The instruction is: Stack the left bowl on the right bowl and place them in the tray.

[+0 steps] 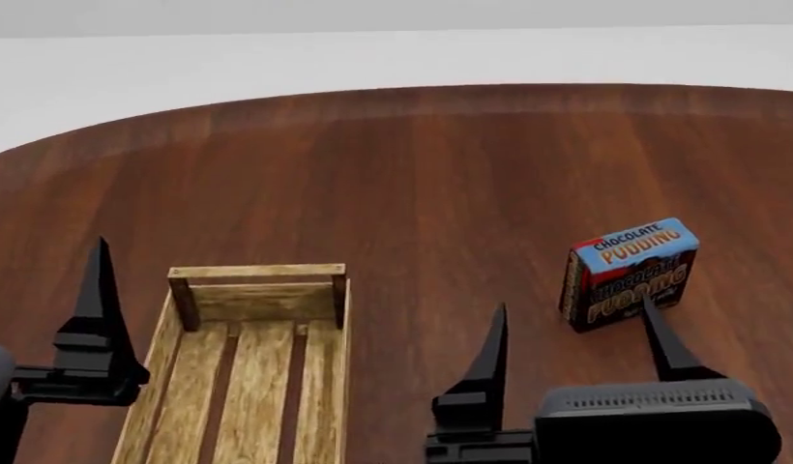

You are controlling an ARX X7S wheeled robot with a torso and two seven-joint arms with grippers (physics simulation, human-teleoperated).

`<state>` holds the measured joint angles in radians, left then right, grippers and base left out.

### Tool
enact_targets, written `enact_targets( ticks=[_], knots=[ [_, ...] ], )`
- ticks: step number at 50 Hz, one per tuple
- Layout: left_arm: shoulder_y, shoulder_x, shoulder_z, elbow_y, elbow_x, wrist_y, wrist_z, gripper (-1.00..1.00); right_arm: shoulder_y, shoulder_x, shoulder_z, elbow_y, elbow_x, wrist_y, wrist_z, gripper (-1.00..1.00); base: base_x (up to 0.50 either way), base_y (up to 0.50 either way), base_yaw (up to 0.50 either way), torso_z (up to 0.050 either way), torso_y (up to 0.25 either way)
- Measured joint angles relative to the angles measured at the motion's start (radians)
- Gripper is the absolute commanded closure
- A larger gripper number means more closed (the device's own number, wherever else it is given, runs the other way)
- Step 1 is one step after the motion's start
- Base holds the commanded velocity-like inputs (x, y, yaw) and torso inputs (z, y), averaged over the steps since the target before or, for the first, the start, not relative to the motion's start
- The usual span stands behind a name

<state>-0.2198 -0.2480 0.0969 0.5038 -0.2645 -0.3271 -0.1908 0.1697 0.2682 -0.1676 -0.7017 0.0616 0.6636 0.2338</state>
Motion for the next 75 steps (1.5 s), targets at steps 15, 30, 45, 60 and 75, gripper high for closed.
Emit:
enact_targets(
  ticks=[15, 30, 45, 60, 75],
  knots=[
    [0.001, -0.006, 0.004, 0.0, -0.007, 0.004, -0.005, -1.0, 0.013, 0.007, -0.013, 0.0, -0.01, 0.037, 0.014, -1.0, 0.11, 0.06, 0.0, 0.0, 0.0],
    [0.004, -0.014, -0.001, -0.004, -0.032, 0.003, -0.004, -1.0, 0.009, 0.008, -0.011, 0.0, 0.004, 0.024, 0.016, -1.0, 0.0, 0.0, 0.0, 0.0, 0.0],
    [0.011, -0.024, 0.0, -0.007, -0.023, 0.024, -0.012, -1.0, 0.004, 0.012, -0.008, 0.0, 0.018, 0.01, 0.016, -1.0, 0.0, 0.0, 0.0, 0.0, -0.184],
    [0.013, -0.033, 0.014, -0.005, -0.016, 0.03, -0.016, -1.0, -0.001, 0.014, -0.003, 0.002, 0.033, -0.007, 0.016, -1.0, 0.0, 0.0, 0.0, 0.0, -0.25],
    [0.013, -0.038, 0.02, -0.008, -0.012, 0.038, -0.026, -1.0, 0.0, 0.019, -0.005, 0.002, 0.04, -0.005, 0.02, -1.0, 0.0, 0.0, 0.0, 0.0, -0.208]
  ],
)
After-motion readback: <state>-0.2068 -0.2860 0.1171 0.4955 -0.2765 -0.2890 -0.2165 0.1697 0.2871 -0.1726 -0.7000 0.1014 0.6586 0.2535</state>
